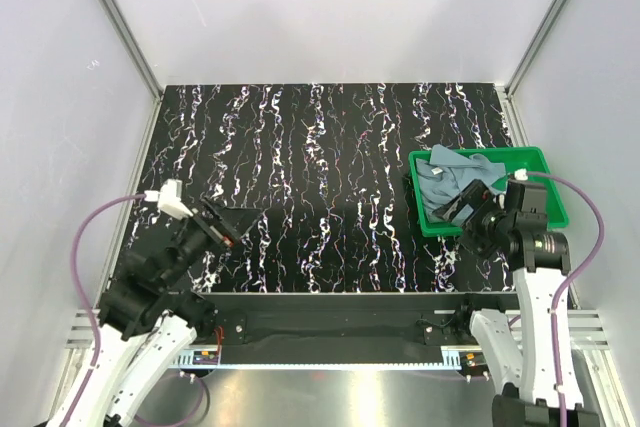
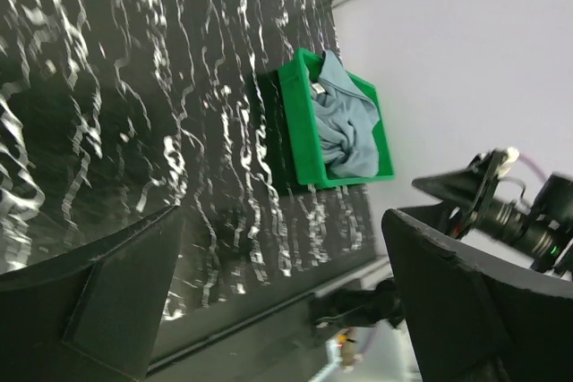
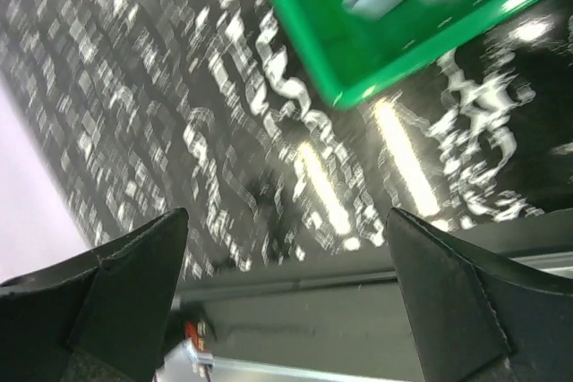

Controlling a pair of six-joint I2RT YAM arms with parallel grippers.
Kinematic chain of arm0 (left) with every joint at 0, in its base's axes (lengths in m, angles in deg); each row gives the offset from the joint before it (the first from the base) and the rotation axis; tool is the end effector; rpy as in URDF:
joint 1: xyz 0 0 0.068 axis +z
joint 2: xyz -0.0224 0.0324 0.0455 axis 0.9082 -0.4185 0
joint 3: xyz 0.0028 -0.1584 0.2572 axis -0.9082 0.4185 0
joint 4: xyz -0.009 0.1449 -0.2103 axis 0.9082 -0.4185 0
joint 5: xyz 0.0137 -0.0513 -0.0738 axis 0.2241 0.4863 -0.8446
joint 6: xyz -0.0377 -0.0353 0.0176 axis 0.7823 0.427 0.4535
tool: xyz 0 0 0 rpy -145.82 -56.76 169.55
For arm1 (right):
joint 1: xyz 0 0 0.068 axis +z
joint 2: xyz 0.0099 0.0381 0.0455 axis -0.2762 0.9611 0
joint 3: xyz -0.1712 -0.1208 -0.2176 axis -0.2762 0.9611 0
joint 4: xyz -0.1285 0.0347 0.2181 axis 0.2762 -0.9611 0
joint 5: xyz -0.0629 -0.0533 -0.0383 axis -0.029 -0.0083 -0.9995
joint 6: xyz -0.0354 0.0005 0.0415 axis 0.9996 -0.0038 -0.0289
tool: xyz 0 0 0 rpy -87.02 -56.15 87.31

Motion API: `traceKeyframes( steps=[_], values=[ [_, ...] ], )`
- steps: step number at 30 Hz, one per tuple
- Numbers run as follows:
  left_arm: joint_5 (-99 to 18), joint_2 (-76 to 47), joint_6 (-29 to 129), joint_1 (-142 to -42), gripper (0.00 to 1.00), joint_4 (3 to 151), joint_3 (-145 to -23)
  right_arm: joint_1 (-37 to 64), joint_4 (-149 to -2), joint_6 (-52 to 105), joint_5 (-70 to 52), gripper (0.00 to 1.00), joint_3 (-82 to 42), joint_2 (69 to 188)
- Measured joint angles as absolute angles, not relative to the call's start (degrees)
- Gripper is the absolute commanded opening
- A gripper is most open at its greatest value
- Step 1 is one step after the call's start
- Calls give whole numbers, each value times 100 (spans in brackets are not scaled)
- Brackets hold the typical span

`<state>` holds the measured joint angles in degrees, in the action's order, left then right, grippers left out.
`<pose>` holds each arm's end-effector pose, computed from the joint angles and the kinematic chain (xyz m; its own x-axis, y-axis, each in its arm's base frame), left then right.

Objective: Fold and stack the t-shirts
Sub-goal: Move the tshirt to the center of the board

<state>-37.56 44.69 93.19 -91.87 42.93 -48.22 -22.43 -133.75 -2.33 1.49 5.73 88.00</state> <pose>0.0426 -0.0252 0.3118 -0.5361 -0.6361 -0.5549 0.1599 0.5690 -0.8067 0.0926 0.0009 0.3208 -0.6647 0.6333 -0.3964 0.3642 0.7379 0.5682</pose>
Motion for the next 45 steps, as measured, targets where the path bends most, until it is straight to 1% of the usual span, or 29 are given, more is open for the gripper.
traceKeyframes(
  steps=[4,7,8,11,13,15,16,17,20,21,22,23,24,25,26,29,30,32,34,38,40,41,42,45],
  values=[
    [-3708,4500,8535,-9185,99,4004,-5421,-2243,-13133,-240,-448,100,363,9541],
    [-3738,4390,8095,-9185,99,3799,-5760,-2243,-12785,16,-876,92,24,10555],
    [-3767,4314,7973,-9187,99,3722,-5858,-2243,-12566,101,-1029,88,-37,10922],
    [-3846,4001,7706,-9185,99,3556,-6066,-2243,-12129,278,-1427,82,-52,11593],
    [-3905,3837,7573,-9185,99,3506,-6103,-2243,-11852,383,-1580,85,-102,12002],
    [-3961,3750,7477,-9187,99,3429,-6103,-2243,-11596,416,-1619,91,-199,12374],
    [-3985,3713,7429,-9187,99,3412,-6103,-2243,-11441,418,-1617,91,-251,12570],
    [-4007,3667,7378,-9187,99,3412,-6103,-2243,-11292,418,-1617,89,-295,12743],
    [-4075,3485,7284,-9187,99,3418,-6103,-2243,-10993,377,-1665,78,-476,13255],
    [-4097,3422,7267,-9187,99,3420,-6103,-2243,-10956,363,-1707,66,-559,13414],
    [-4114,3372,7243,-9187,99,3418,-6103,-2243,-10925,350,-1737,61,-614,13526],
    [-4134,3332,7219,-9187,99,3418,-6103,-2243,-10881,331,-1790,54,-658,13646],
    [-4143,3311,7190,-9187,99,3420,-6103,-2243,-10844,315,-1836,38,-671,13729],
    [-4143,3313,7166,-9194,99,3416,-6103,-2243,-10844,313,-1877,9,-671,13779],
    [-4141,3313,7151,-9203,99,3416,-6103,-2232,-10884,322,-1962,0,-684,13801],
    [-4138,3313,7075,-9224,98,3366,-6155,-2059,-11220,333,-2380,0,-996,13797],
    [-4134,3317,7055,-9224,98,3350,-6192,-1926,-11439,383,-2539,0,-1270,13792],
    [-4101,3321,7033,-9224,98,3283,-6295,-1615,-11773,510,-2725,0,-2000,13777],
    [-4027,3361,7031,-9224,98,3202,-6435,-1110,-12088,639,-2762,0,-3213,13777],
    [-3738,3562,7037,-9224,97,3084,-6660,13,-12142,669,-2467,0,-5191,13665],
    [-3574,3671,7044,-9224,97,3038,-6778,450,-12125,582,-2111,1,-5726,13517],
    [-3476,3717,7042,-9224,97,3020,-6839,673,-12125,534,-1978,3,-5967,13438],
    [-3371,3763,7040,-9224,97,2992,-6920,905,-12147,495,-1892,7,-6216,13397],
    [-3041,3861,7024,-9229,97,2926,-7161,1635,-12129,412,-1700,9,-6795,13373]
  ],
)
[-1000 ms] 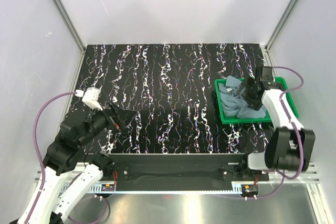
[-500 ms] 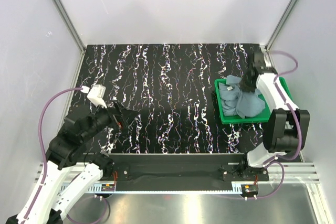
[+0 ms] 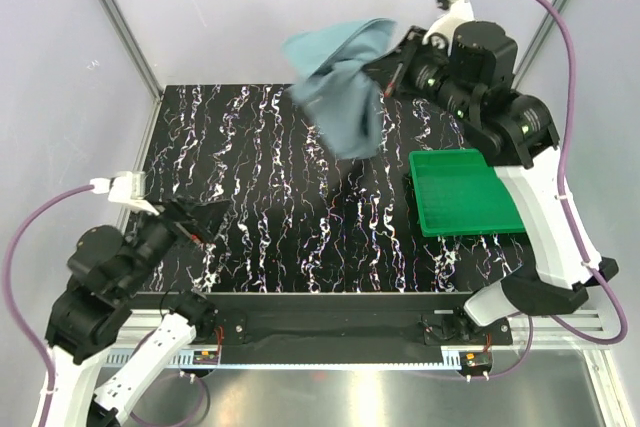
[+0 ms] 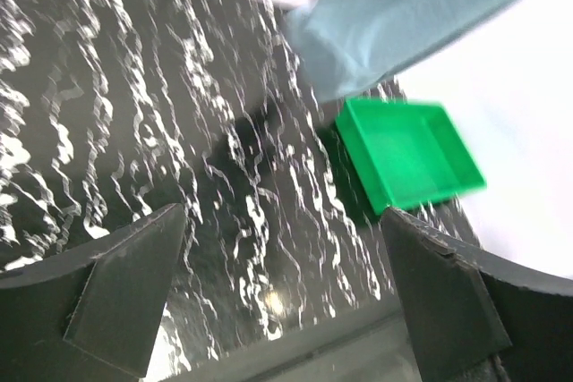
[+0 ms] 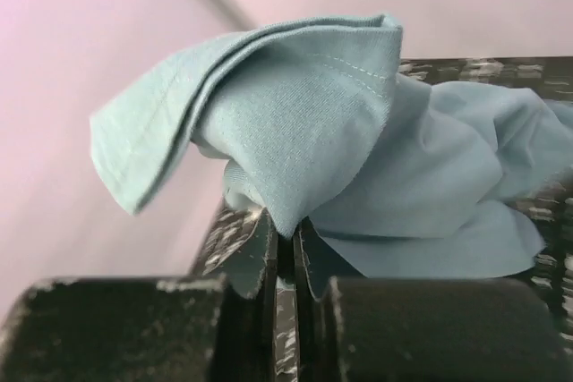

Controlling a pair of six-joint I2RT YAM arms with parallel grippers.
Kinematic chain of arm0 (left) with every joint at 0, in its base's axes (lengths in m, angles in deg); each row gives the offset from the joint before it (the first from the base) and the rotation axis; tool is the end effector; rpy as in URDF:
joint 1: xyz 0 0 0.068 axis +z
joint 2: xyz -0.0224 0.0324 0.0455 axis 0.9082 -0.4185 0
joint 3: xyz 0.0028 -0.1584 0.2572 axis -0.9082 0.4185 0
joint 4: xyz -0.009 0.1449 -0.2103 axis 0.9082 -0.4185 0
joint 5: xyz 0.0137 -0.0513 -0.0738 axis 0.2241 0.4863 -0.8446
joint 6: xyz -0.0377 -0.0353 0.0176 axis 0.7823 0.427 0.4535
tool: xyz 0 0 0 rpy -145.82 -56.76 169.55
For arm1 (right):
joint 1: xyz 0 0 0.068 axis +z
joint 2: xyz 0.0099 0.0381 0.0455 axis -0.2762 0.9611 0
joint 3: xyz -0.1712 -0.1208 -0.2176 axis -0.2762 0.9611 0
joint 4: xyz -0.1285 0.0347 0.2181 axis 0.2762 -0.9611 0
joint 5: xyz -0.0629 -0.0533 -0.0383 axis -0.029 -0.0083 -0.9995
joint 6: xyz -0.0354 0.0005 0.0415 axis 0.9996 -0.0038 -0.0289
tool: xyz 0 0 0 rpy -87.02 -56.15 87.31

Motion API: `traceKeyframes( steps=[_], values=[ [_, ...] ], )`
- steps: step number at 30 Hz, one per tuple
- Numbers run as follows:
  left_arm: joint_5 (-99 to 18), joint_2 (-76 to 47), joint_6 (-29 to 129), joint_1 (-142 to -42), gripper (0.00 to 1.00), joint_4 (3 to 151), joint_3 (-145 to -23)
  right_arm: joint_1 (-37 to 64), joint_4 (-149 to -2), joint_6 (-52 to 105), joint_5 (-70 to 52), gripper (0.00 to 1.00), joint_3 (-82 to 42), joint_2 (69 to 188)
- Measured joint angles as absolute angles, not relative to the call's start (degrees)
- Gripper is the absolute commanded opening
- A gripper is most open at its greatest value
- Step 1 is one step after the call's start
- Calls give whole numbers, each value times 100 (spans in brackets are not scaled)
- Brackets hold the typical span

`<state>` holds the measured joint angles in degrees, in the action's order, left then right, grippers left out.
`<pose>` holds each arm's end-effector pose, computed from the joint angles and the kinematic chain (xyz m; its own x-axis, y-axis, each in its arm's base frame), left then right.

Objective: Fold and stack the t-shirts
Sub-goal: Move the tshirt to the center of the board

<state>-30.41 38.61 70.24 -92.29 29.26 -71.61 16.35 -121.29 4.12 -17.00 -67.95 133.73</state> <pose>0.0100 -0.0039 0.4024 -0.3306 -0.4159 -0.8472 0.2995 0.8051 -0.5120 0.2207 0.1395 0.5835 -0.3687 0.3440 -0.8636 -0.3948 0.7831 0.4805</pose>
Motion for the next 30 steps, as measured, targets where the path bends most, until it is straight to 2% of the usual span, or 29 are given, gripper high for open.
traceKeyframes(
  steps=[2,4,6,7,10,14,16,19,23,26,30],
  values=[
    [-2834,3918,6996,-9229,97,2920,-7322,2046,-12062,366,-1514,13,-6939,13351],
    [-2619,3953,6926,-9229,97,2905,-7504,2214,-11898,300,-1355,34,-6764,13246],
    [-2416,3953,6880,-9229,97,2876,-7674,2218,-11751,256,-1348,60,-6364,13108],
    [-2316,3947,6865,-9229,97,2850,-7757,2205,-11729,254,-1350,78,-6185,13088],
    [-2005,3938,6849,-9229,97,2789,-7936,2190,-11570,385,-1377,95,-5501,13099],
    [-1900,3634,6696,-9229,94,2697,-8100,2190,-11959,731,-1495,92,-4863,13554],
    [-1944,2989,6637,-9229,87,2354,-8400,2188,-12129,932,-1451,91,-4651,13878],
    [-2138,1770,6600,-9229,88,2164,-8588,2183,-12169,1144,-1064,90,-3779,14083],
    [-2890,581,6937,-9231,88,2030,-8061,2192,-12438,1142,-242,90,-2826,14142],
    [-3382,266,7523,-9246,84,1783,-7604,2258,-12479,1037,387,89,-2587,14157],
    [-3609,229,8613,-9248,82,1386,-6861,2568,-12481,1080,910,77,-2585,14240]
  ],
)
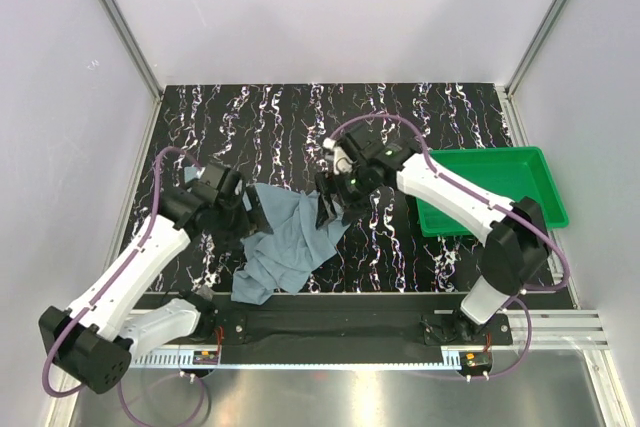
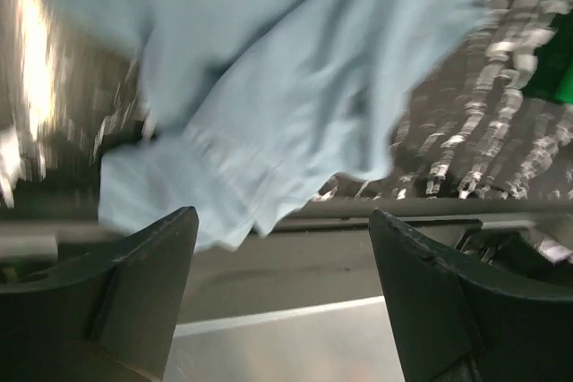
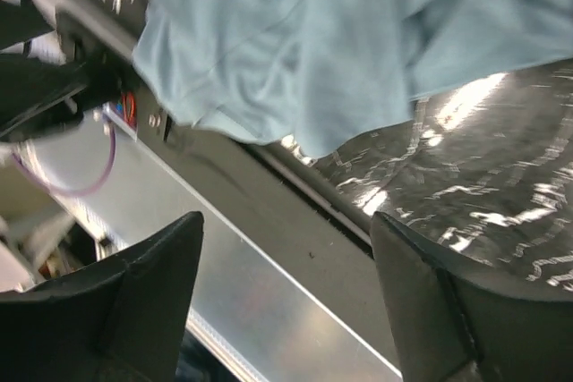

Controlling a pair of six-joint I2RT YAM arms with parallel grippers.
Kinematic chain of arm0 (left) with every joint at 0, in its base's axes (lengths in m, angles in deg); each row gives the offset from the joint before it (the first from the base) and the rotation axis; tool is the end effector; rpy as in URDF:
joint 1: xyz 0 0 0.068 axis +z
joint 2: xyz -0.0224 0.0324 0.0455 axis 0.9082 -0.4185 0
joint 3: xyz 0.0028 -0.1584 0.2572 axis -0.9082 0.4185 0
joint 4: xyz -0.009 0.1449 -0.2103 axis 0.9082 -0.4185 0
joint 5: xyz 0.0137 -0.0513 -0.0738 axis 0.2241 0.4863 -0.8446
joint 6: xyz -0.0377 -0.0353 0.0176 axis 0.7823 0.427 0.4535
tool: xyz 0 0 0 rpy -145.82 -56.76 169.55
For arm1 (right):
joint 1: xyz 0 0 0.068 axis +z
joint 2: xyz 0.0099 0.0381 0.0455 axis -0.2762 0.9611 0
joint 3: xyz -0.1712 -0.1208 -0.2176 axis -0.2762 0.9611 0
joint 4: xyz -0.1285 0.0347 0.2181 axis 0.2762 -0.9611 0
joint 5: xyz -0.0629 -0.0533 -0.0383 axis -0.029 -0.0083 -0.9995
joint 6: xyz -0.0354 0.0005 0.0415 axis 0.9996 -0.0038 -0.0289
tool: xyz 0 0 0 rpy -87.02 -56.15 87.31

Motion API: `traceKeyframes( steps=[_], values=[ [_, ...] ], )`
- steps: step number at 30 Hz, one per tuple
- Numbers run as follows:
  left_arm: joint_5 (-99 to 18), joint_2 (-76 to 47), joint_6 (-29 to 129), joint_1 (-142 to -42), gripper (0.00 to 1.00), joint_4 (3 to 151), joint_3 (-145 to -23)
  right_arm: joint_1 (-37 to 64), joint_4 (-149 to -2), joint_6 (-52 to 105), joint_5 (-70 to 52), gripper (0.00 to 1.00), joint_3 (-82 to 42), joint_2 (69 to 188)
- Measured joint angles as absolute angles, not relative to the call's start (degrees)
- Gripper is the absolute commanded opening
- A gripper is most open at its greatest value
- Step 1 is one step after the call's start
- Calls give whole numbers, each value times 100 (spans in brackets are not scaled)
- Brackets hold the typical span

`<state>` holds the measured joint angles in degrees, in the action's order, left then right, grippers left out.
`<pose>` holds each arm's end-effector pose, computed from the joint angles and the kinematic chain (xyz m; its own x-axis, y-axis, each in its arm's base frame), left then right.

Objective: Fold and stack the t-shirts
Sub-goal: Move the tshirt to the center of the board

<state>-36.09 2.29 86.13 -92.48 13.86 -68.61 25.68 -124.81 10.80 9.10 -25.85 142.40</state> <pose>0.1395 -0.0746 0.3184 -0.8927 -0.3651 -0.2642 -0.2529 0.8911 -0.3768 0.2423 0.2371 0.3157 -0.9007 -0.3389 -0.2718 -0.4340 0.7315 0.5260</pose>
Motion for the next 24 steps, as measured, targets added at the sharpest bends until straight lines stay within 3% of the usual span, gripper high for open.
traceKeyframes(
  steps=[3,4,6,10,14,18,20,24],
  values=[
    [-3629,408,9330,-9198,71,1217,-6411,2828,-12451,1303,1120,71,-2585,14404],
    [-3658,567,9579,-9157,68,1252,-6194,2918,-12405,1406,1198,60,-2579,14472],
    [-3743,970,10027,-9047,65,1309,-5735,3080,-12219,1614,1345,49,-2515,14566],
    [-4132,2301,11101,-8735,62,1661,-4304,3318,-11786,1789,1624,48,-2469,14822],
    [-4416,3311,12191,-8656,61,1753,-3200,3401,-11469,1813,1801,54,-2469,15202],
    [-4433,3367,12657,-8656,57,1831,-3130,3541,-11321,1810,1841,61,-2469,15460],
    [-4425,3162,12727,-8656,46,1890,-3139,3654,-11259,1806,1874,61,-2476,15567],
    [-4324,2598,12729,-8656,36,1917,-3283,3834,-11268,1817,1878,61,-2732,15976]
  ],
)
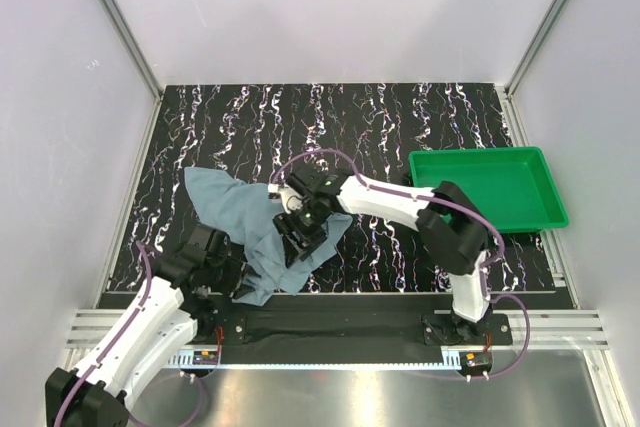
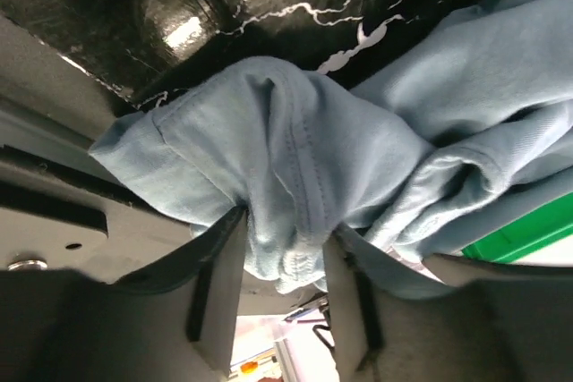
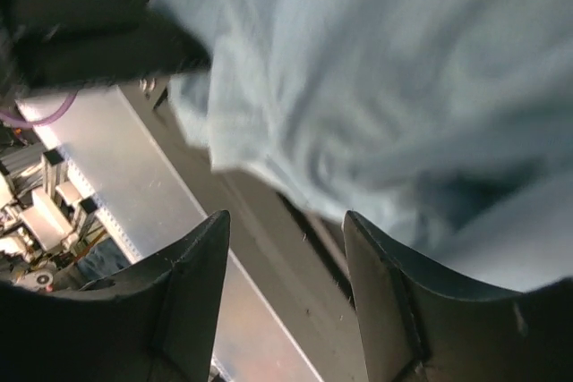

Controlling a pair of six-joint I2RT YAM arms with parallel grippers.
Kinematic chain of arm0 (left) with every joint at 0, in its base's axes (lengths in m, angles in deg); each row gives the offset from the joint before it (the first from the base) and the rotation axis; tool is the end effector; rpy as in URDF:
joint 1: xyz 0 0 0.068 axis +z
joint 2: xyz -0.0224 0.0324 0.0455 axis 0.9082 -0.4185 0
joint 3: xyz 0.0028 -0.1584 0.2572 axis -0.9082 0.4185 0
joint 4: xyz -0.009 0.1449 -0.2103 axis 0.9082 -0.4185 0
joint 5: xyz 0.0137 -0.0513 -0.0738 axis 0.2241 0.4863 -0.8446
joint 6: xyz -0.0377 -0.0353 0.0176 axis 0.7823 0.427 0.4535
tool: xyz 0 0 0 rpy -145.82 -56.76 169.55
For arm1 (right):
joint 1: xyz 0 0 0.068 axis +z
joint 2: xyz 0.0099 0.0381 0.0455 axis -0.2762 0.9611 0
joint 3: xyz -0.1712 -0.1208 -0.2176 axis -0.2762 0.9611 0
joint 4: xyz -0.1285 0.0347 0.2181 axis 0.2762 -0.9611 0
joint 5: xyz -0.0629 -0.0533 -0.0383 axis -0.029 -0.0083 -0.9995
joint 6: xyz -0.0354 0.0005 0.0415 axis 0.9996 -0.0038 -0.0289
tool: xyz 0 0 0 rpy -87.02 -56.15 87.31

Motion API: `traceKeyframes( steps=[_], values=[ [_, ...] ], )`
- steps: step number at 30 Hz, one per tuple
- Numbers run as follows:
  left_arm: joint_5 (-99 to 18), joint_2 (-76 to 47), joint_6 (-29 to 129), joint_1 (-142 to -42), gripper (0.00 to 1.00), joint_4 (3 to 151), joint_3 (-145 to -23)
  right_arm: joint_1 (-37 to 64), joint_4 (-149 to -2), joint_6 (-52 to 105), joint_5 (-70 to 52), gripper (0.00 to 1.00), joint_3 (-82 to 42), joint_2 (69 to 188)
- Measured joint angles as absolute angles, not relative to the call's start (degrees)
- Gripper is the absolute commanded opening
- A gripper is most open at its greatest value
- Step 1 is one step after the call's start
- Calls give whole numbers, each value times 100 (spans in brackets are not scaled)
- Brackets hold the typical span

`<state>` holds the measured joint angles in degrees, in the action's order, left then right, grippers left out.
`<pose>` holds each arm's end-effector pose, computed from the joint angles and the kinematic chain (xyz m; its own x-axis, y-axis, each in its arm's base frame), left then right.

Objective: Fold and stack the t-shirts
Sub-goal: Move the tshirt to the center of the board

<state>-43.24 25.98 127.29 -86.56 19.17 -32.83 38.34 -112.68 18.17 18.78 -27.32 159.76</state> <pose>0.0565 -0.0296 0.1796 -0.4425 -0.8803 0.1712 -0.8618 0.3646 -0.3526 0.2212 0.3449 0.2275 -0.7254 -0.6446 -0.2415 -0.6293 0.4789 0.6121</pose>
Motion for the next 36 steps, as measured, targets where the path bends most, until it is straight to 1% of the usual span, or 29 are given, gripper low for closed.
traceKeyframes(
  steps=[4,8,9,12,13,16,18,20,22,23,24,25,26,28,29,31,32,34,36],
  values=[
    [-4171,2550,12687,-8656,24,1873,-3534,3862,-11371,1856,1721,61,-3293,16520],
    [-4110,2650,12677,-8656,17,1869,-3541,3862,-11476,1856,1474,60,-3724,16907],
    [-4108,2653,12679,-8656,12,1871,-3541,3862,-11520,1856,1445,60,-3864,17018],
    [-4084,2666,12677,-8656,9,1869,-3541,3864,-11546,1856,1428,59,-4137,17250],
    [-4068,2679,12674,-8656,7,1862,-3541,3866,-11561,1856,1428,59,-4190,17302],
    [-4047,2685,12670,-8656,6,1858,-3541,3908,-11688,1861,1430,64,-4316,17392],
    [-4042,2683,12663,-8656,5,1858,-3541,3958,-11688,1880,1428,70,-4332,17388],
    [-4027,2674,12624,-8656,1,1849,-3550,4030,-11642,1898,1423,69,-4297,17377],
    [-3999,2672,12578,-8656,0,1805,-3591,4089,-11648,1898,1386,62,-4275,17375],
    [-3979,2670,12563,-8656,0,1783,-3620,4109,-11664,1898,1353,56,-4275,17377],
    [-3957,2668,12545,-8656,0,1770,-3653,4116,-11666,1882,1334,46,-4275,17377],
    [-3935,2661,12532,-8656,0,1751,-3690,4118,-11664,1878,1321,19,-4275,17381],
    [-3920,2653,12521,-8656,0,1729,-3727,4118,-11666,1887,1299,12,-4277,17390],
    [-3843,2620,12458,-8656,0,1606,-3895,4118,-11703,1797,1218,7,-4303,17410],
    [-3776,2596,12403,-8656,0,1495,-4046,4118,-11760,1799,1168,6,-4338,17412],
    [-3452,2519,12152,-8656,0,1132,-4627,4118,-11941,1804,1058,1,-4491,17410],
    [-3295,2476,12056,-8656,0,955,-4944,4118,-12059,1830,993,1,-4607,17388],
    [-2716,2226,11673,-8656,0,529,-6046,4118,-12282,1917,912,0,-4780,17278],
    [-2077,1901,11221,-8656,0,249,-7462,4118,-12571,2022,862,0,-4946,17036]
  ],
)
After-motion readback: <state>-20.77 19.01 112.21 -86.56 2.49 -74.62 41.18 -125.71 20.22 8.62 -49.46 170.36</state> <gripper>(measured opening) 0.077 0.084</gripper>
